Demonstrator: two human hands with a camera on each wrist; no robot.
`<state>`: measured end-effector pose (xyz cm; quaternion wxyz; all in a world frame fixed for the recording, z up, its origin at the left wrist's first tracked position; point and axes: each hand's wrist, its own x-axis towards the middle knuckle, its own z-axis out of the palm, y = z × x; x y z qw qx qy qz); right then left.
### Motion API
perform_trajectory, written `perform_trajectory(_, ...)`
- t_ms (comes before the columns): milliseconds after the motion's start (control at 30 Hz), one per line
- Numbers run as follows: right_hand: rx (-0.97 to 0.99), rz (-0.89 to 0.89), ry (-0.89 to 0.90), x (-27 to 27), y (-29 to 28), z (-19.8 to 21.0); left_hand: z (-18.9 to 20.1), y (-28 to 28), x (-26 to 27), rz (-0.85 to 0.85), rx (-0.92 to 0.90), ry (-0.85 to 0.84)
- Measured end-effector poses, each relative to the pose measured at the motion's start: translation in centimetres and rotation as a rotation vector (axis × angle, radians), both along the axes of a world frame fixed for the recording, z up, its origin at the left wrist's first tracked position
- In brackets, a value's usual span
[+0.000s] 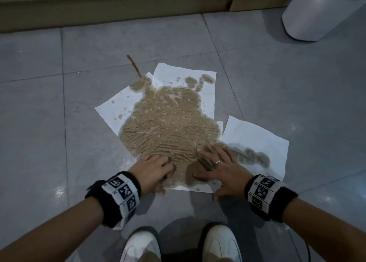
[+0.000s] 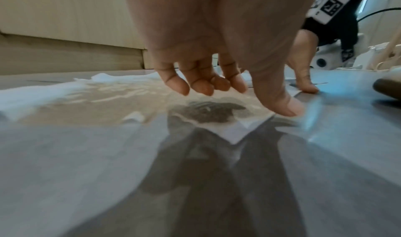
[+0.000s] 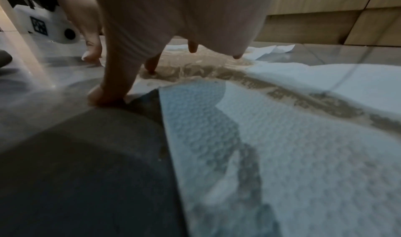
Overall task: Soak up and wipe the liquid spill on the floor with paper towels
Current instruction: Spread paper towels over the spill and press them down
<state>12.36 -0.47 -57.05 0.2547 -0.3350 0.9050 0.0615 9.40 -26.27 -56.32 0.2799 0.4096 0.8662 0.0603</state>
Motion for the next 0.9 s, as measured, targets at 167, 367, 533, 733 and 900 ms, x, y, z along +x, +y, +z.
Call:
perform_trajectory(167,-0.184,-0.043,-0.001,0.4,-0.1,-0.4,-0.5,-1.5,-1.4,-0.055,-0.201,-0.033)
perform_trajectory(367,-0.439,-0.142,0.08,0.8,-0.2,-0.8,-1.0,-2.1,-2.2,0.027,-0.079,-0.133)
perform_trajectory(533,-0.621,-0.371,0.238,0.3,-0.4,-1.1,-0.8,-2.2,-2.3,0.126,0.112,-0.026)
perform_trajectory(733,-0.556,-0.586,0.379,-2.1,-1.0,0.7,0.4,-2.2,-4.1,0.305,0.266,0.124)
perform_trajectory(900,-0.528,-0.783,0.292,-4.0,-1.2,1.9,2.0,-1.5,-5.8,0.474,0.3,0.161)
